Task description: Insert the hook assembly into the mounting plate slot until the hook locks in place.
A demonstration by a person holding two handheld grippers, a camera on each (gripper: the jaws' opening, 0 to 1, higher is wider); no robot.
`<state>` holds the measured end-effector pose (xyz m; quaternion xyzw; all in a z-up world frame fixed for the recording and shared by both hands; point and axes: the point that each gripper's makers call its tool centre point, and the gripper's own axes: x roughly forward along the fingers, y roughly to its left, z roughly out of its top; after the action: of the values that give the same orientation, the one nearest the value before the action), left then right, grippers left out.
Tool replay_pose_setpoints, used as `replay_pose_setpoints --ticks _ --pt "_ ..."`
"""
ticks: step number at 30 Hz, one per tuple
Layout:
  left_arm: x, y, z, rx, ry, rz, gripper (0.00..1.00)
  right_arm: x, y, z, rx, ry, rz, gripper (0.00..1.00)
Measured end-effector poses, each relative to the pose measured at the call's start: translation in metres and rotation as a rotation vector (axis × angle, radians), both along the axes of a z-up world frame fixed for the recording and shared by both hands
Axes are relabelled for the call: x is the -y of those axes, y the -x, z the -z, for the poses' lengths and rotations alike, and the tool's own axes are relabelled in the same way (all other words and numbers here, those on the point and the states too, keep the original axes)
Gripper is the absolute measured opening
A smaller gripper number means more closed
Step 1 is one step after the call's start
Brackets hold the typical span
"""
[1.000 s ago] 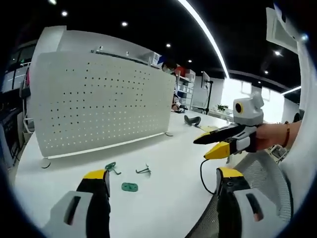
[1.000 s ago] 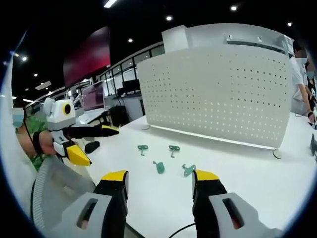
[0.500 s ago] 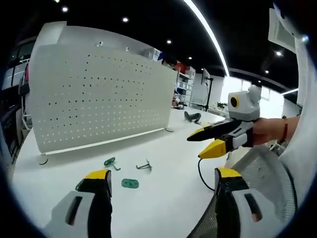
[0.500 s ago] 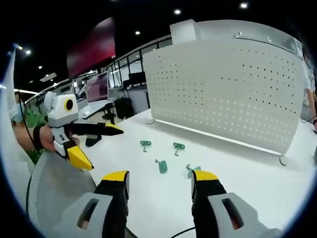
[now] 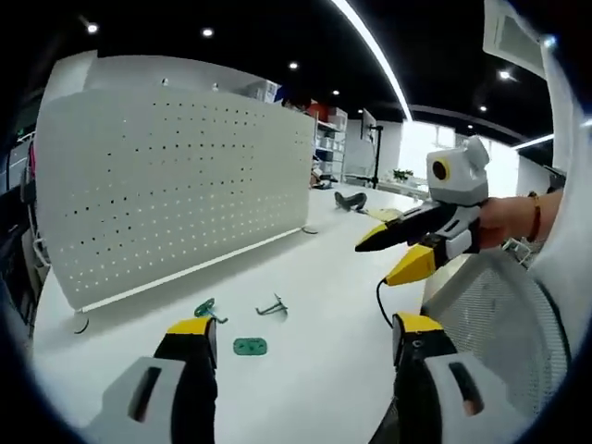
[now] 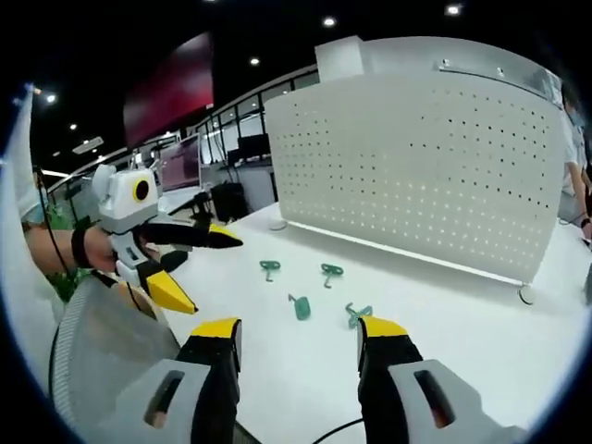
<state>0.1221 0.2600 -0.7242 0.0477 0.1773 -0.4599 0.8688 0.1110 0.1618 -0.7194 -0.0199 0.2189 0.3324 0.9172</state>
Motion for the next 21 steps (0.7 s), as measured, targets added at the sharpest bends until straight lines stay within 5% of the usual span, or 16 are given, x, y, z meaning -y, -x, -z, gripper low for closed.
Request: replay_pose_setpoints --ticks 21 --pt "0.008 -0.013 0.025 0.001 -0.188 0.088 0.65 0.023 0.005 0.003 -0.004 -0.067 0.097 0.49"
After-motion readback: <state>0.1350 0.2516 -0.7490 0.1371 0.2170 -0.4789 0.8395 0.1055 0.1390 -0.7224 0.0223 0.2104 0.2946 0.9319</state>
